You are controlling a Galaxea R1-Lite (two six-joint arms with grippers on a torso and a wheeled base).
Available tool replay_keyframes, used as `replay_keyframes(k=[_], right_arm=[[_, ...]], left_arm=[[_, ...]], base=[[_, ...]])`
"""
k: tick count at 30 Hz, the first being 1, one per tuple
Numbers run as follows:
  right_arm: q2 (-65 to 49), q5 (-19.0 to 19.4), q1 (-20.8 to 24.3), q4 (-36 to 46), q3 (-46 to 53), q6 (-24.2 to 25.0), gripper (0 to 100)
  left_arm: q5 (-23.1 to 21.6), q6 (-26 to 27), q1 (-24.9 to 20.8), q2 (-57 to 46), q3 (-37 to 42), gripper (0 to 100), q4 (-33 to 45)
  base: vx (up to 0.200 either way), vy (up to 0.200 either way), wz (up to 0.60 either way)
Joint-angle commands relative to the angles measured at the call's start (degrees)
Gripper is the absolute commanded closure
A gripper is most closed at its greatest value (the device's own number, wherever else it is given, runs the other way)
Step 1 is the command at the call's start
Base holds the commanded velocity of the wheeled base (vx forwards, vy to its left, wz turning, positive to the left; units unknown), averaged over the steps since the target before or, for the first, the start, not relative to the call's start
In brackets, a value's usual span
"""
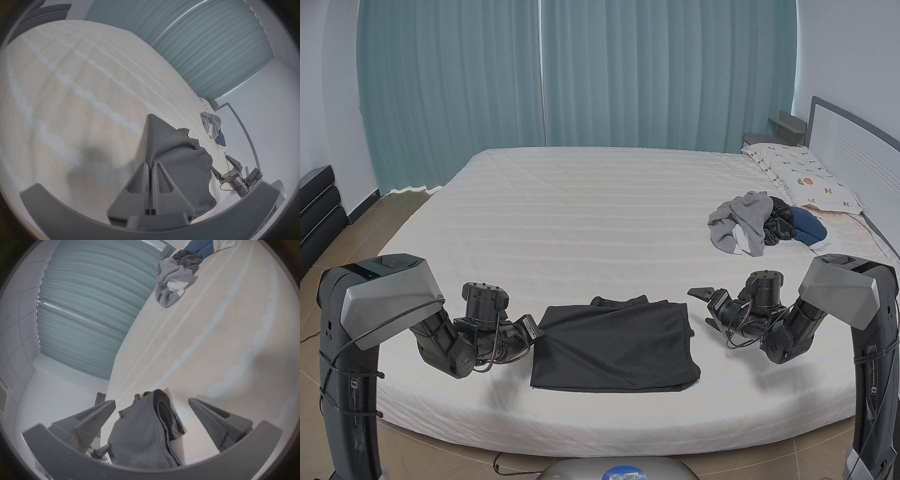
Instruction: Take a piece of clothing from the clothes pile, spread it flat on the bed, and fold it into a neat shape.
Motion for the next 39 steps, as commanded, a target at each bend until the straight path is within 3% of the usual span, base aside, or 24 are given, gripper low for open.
replay_keyframes(k=[1, 31, 39], right_arm=[[0.09, 0.1, 0.01, 0.02, -0.01, 0.0, 0], [0.18, 0.01, 0.01, 0.02, -0.1, -0.09, 0], [0.18, 0.01, 0.01, -0.07, -0.1, -0.09, 0]], left_arm=[[-0.01, -0.11, 0.16, 0.05, -0.01, 100, -0.02], [-0.01, -0.11, 0.07, 0.23, -0.01, 100, 0.24], [-0.01, -0.2, -0.54, 0.14, 0.52, 100, 0.33]], base=[[0.0, 0.2, 0.0], [0.0, 0.2, 0.0], [0.0, 0.0, 0.0]])
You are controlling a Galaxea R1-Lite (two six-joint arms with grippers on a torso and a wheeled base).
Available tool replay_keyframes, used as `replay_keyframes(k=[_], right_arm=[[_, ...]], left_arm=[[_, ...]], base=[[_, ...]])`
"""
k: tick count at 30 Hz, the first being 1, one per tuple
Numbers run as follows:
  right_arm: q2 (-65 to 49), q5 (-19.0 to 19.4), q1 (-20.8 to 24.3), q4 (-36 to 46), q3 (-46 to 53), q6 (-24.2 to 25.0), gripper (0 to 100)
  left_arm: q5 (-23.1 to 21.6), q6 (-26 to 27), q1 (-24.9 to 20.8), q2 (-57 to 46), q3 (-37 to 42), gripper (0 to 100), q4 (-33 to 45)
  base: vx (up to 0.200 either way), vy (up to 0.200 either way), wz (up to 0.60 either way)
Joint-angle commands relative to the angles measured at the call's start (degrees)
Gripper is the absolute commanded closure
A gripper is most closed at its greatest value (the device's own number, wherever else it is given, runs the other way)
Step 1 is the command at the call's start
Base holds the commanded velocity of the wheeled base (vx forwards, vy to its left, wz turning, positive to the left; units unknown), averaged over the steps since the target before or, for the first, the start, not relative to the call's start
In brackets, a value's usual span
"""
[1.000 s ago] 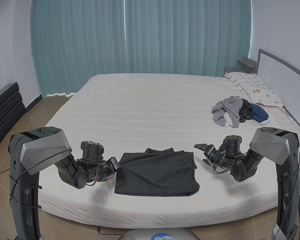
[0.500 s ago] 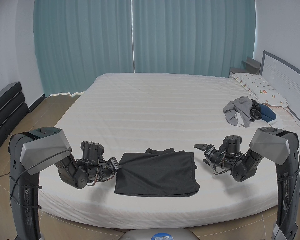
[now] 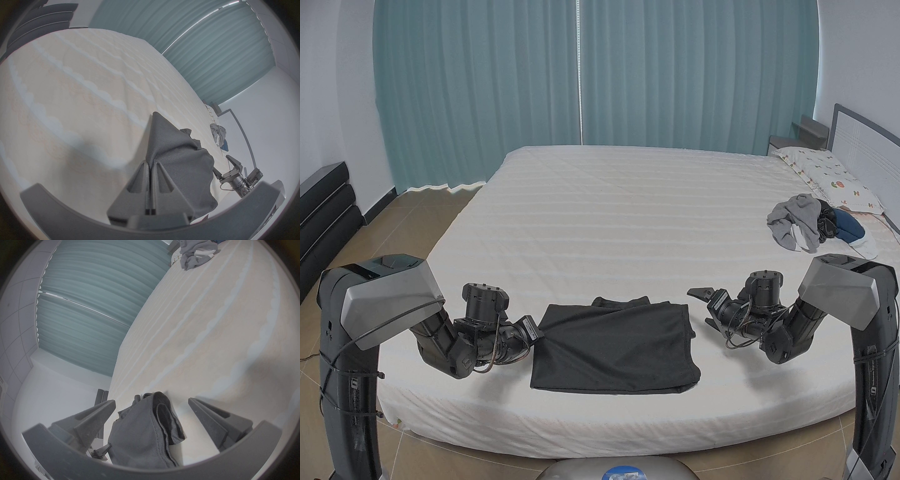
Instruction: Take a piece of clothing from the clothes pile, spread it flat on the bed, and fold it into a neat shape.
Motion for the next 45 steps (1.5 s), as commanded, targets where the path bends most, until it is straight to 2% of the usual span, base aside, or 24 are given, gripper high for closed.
replay_keyframes(k=[1, 7, 8, 28, 41, 45], right_arm=[[0.08, 0.01, 0.01, 0.01, -0.01, 0.0, 0], [0.34, 0.01, 0.01, -0.08, -0.01, 0.0, 0], [0.34, 0.01, 0.01, -0.08, -0.01, 0.0, 0], [0.08, 0.01, 0.01, 0.01, 0.16, 0.08, 0], [-0.71, -1.04, 1.06, 0.01, 0.43, -0.27, 0], [-4.93, -2.1, 0.1, 2.12, 0.25, -0.36, 0]], left_arm=[[0.0, -0.03, -0.15, 0.13, 0.24, 100, -0.06], [0.0, -1.17, -0.24, -0.05, 0.33, 100, 0.02], [0.0, -1.43, -0.24, -0.05, 0.33, 0, 0.02], [0.0, -1.87, -0.06, 0.04, -0.11, 0, -0.06], [0.0, -6.27, 0.99, -0.84, -0.64, 0, 0.11], [0.27, -8.9, 1.96, -3.56, 0.15, 0, 0.46]], base=[[0.0, 0.0, 0.0], [0.0, 0.0, 0.0], [0.0, 0.0, 0.0], [0.0, 0.0, 0.0], [0.0, 0.0, 0.0], [0.0, 0.0, 0.0]])
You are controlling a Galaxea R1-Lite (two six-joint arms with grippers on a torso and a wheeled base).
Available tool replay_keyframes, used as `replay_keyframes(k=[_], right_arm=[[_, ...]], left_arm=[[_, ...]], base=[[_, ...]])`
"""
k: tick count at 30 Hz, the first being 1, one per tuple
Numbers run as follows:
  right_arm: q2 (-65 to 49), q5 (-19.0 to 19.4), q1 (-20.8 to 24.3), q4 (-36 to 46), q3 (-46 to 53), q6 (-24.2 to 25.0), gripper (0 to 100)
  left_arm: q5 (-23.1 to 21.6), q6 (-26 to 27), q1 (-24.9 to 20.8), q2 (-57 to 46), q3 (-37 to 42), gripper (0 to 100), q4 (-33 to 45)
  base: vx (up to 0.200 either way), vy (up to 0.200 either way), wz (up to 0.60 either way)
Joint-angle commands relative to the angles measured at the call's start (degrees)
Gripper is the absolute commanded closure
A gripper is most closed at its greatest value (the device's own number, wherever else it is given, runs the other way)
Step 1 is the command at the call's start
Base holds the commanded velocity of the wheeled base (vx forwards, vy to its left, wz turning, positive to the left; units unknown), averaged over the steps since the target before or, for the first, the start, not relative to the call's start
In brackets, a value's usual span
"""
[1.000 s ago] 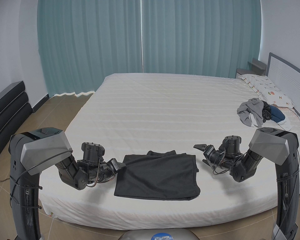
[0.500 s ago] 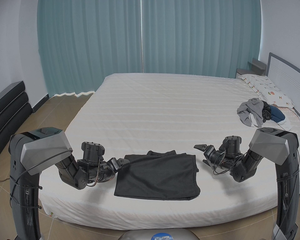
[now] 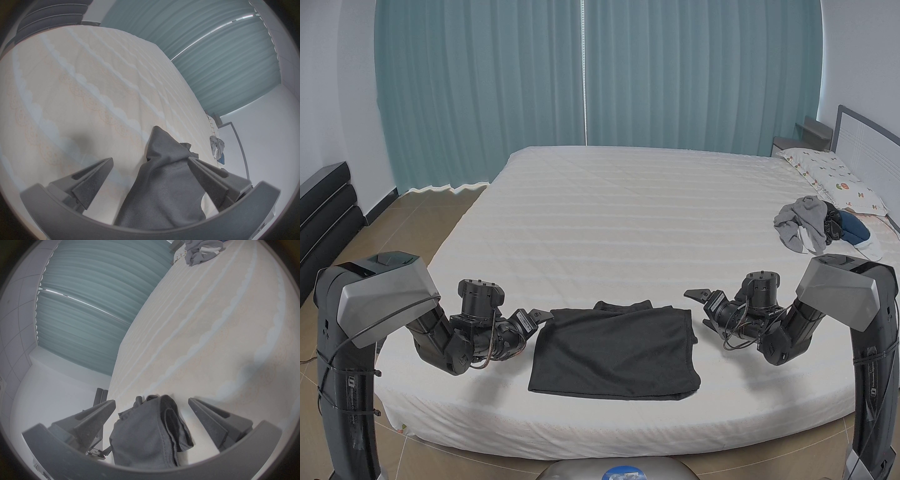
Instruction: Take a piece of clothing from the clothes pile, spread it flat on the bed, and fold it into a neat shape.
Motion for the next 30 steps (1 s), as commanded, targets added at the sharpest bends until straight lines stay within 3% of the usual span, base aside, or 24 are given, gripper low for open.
replay_keyframes(k=[1, 3, 5, 8, 14, 18, 23, 30], right_arm=[[-4.4, -0.69, -0.46, 2.5, 0.52, -0.31, 0], [-5.28, -1.57, -0.37, 3.91, 1.22, -0.93, 0], [-8.0, -5.43, -0.37, 5.93, 2.19, -4.18, 0], [-11.17, -8.86, -0.2, 5.93, 4.48, -6.2, 0], [-19.61, -10.53, 0.33, 5.4, 10.72, -11.12, 0], [-29.89, -13.87, 0.24, 5.14, 17.48, -16.75, 0], [-39.03, -14.05, -0.02, 5.05, 23.9, -19.56, 0], [-60.21, -13.69, -1.6, 5.76, 37.35, -22.9, 0]], left_arm=[[0.85, -1.56, 1.05, -3.84, 0.63, 0, 0.84], [2.16, -1.56, 1.32, -5.16, 0.54, 0, 1.54], [6.73, -1.56, 1.32, -8.15, 0.8, 0, 2.94], [9.81, -1.38, 1.4, -11.75, 1.59, 0, 3.03], [10.34, -1.12, 1.23, -22.48, 6.34, 0, 4.0], [10.6, -1.12, 1.4, -34.34, 10.73, 0, 5.41], [12.1, -0.06, 1.49, -43.48, 14.6, 0, 7.78], [17.37, 12.07, 1.4, -62.03, 22.69, 0, 10.5]], base=[[0.0, 0.0, 0.0], [0.0, 0.0, 0.0], [0.0, 0.0, 0.0], [0.0, 0.0, 0.0], [0.0, 0.0, 0.0], [0.0, 0.0, 0.0], [0.0, 0.0, 0.0], [0.0, 0.0, 0.0]])
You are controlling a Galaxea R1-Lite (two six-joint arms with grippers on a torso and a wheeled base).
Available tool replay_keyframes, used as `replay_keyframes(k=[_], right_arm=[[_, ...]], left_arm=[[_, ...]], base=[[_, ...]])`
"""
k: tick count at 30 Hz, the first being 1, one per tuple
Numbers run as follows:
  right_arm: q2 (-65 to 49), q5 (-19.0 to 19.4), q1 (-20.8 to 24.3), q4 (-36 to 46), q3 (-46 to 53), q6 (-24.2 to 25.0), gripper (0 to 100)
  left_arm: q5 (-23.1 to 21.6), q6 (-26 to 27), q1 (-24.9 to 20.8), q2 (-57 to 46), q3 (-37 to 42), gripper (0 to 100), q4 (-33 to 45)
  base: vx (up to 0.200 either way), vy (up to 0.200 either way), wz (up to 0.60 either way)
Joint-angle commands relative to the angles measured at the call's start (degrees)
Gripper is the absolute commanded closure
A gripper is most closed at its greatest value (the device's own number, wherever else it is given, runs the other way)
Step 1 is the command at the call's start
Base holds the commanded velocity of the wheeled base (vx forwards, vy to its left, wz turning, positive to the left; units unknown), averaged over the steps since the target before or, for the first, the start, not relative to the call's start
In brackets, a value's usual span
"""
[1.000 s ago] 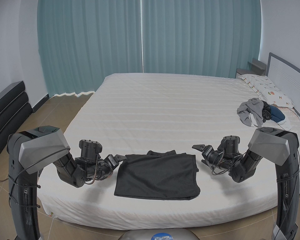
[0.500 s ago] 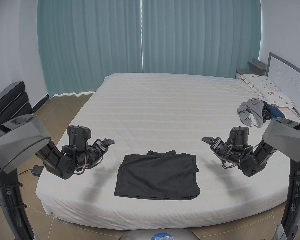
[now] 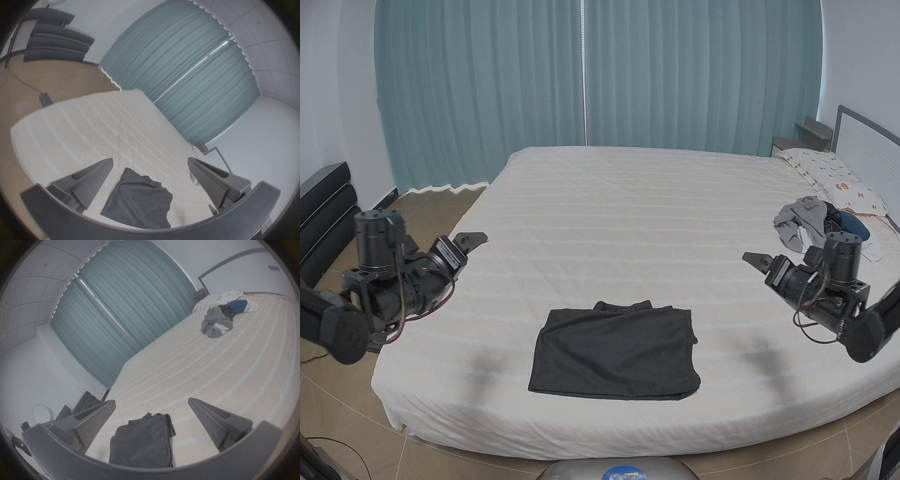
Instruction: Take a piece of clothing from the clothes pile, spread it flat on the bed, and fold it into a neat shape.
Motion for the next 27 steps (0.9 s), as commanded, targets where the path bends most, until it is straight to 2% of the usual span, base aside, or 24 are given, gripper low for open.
replay_keyframes(k=[1, 6, 10, 11, 14, 18, 20, 22, 27], right_arm=[[-21.76, -0.26, -1.35, 0.53, 13.11, -4.59, 0], [-31.43, -0.35, -1.35, 0.53, 20.5, -9.69, 0], [-38.72, -0.26, -1.35, 0.96, 24.27, -11.88, 0], [-43.03, -0.35, -1.35, 2.46, 25.59, -13.9, 0], [-52.61, -0.26, -1.52, 10.28, 25.94, -19.09, 0], [-64.3, 0.27, -1.7, 23.46, 24.45, -23.75, 0], [-67.2, 0.35, -1.7, 26.98, 23.84, -24.45, 0], [-74.05, 0.44, -1.78, 35.86, 22.43, -24.8, 0], [-81.09, 0.62, -3.63, 44.47, 20.14, -24.98, 0]], left_arm=[[4.43, 8.31, -0.11, -20.28, 8.46, 0, 1.91], [7.68, 12.88, -0.37, -29.6, 13.47, 0, 3.67], [8.56, 13.49, -0.73, -36.72, 15.32, 0, 6.31], [8.56, 13.67, -0.73, -41.2, 15.23, 0, 9.47], [8.65, 16.39, -0.64, -50.17, 14.44, 0, 18.0], [8.82, 20.88, -0.11, -57.64, 14.53, 0, 24.32], [8.91, 21.4, 0.15, -59.04, 14.53, 0, 25.29], [10.67, 22.37, 0.5, -62.56, 14.53, 0, 27.75], [12.34, 25.53, 0.77, -68.19, 14.53, 0, 32.41]], base=[[0.0, 0.0, 0.0], [0.0, 0.0, 0.0], [0.0, 0.0, 0.0], [0.0, 0.0, 0.0], [0.0, 0.0, 0.0], [0.0, 0.0, 0.0], [0.0, 0.0, 0.0], [0.0, 0.0, 0.0], [0.0, 0.0, 0.0]])
